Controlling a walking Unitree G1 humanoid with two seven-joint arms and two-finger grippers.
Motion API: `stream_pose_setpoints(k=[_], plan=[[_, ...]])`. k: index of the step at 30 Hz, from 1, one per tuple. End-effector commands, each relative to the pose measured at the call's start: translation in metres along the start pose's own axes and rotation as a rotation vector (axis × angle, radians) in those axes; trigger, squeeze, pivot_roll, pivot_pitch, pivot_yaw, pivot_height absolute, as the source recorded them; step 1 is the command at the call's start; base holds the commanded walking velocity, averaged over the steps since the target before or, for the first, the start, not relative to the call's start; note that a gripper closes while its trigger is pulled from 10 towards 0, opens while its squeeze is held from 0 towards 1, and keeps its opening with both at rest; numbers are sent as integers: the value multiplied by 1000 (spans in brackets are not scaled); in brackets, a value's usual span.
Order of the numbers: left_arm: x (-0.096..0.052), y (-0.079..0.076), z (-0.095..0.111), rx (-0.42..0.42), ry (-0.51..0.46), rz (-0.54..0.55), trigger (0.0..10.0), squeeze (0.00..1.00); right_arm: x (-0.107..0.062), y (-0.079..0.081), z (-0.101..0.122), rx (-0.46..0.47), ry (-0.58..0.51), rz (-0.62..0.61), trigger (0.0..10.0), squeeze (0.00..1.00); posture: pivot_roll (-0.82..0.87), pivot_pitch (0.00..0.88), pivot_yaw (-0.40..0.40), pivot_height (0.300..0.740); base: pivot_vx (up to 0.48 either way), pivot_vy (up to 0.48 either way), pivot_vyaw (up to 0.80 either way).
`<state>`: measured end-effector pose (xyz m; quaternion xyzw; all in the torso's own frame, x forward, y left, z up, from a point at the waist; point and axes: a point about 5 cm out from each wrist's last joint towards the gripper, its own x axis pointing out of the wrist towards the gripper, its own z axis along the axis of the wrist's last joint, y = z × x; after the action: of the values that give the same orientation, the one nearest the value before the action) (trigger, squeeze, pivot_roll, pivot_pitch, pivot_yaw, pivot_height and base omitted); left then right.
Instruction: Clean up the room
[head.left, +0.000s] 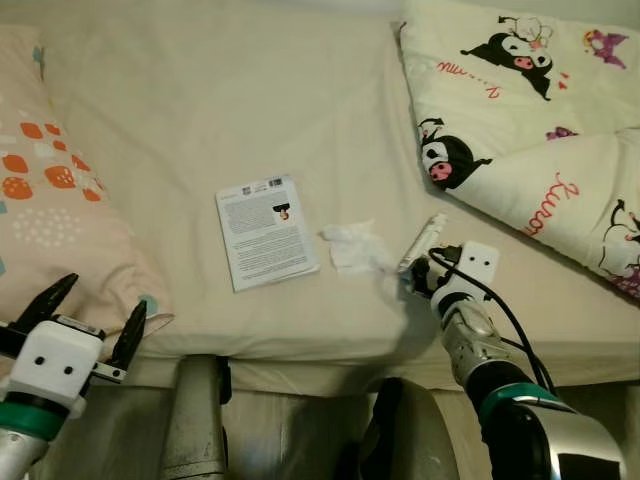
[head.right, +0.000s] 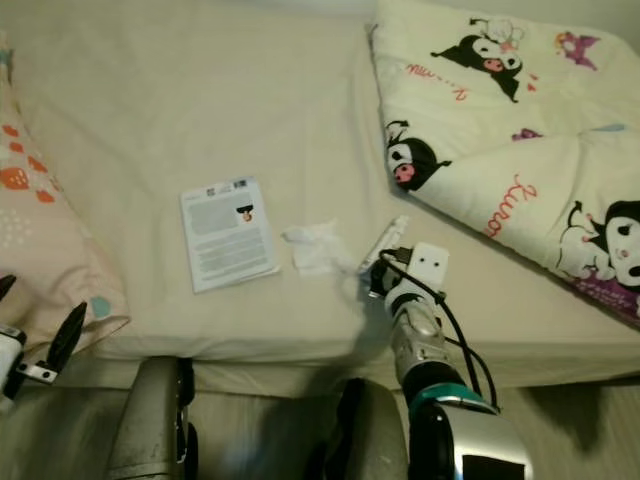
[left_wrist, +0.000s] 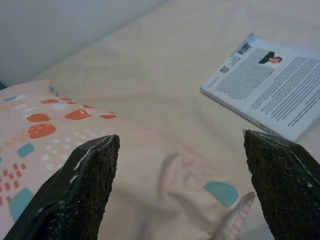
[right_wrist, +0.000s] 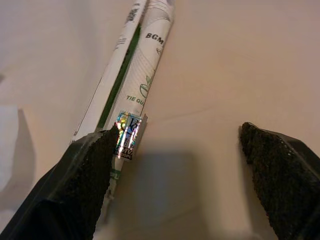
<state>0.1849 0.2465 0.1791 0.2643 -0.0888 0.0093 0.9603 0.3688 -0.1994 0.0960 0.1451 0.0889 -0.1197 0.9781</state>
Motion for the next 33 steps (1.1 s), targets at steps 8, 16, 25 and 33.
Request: stream_pose_setpoints(k=[8,16,25,33], plan=[[-9,2,-1,-8,47,-12,10000,0,0,3,-1,164,-4,-17,10000,1000,450,294,-80,548,0,0,0],[-12,6,-1,-12,65,-8,10000,0,4,21,14,192,-48,63,10000,1000,451,301,-83,548,0,0,0],[-10,4,-1,-22,75,-14,10000,0,-3,42,-13,-39,78,167,10000,1000,448,299,-88,548,0,0,0],[-9,5,-2,-22,85,-15,10000,0,-6,38,-23,-127,110,140,7059,0,449,286,-90,548,0,0,0]])
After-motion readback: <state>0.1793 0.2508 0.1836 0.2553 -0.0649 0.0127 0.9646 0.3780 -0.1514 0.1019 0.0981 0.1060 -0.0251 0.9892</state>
